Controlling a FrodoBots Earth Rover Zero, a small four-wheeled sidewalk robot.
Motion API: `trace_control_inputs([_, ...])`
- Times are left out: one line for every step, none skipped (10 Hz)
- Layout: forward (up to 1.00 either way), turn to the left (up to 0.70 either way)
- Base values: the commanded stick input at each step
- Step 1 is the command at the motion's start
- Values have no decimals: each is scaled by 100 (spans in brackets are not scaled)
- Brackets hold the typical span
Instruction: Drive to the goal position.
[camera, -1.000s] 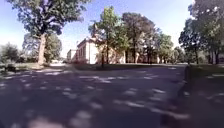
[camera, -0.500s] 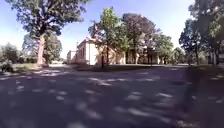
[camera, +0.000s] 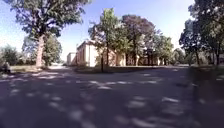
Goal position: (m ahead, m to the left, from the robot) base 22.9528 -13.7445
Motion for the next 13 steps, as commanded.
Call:
trace_control_inputs([45,0])
trace_control_inputs([45,0])
trace_control_inputs([45,0])
trace_control_inputs([45,0])
trace_control_inputs([45,0])
trace_control_inputs([45,0])
trace_control_inputs([45,0])
trace_control_inputs([45,0])
trace_control_inputs([45,0])
trace_control_inputs([45,0])
trace_control_inputs([45,0])
trace_control_inputs([45,0])
trace_control_inputs([45,0])
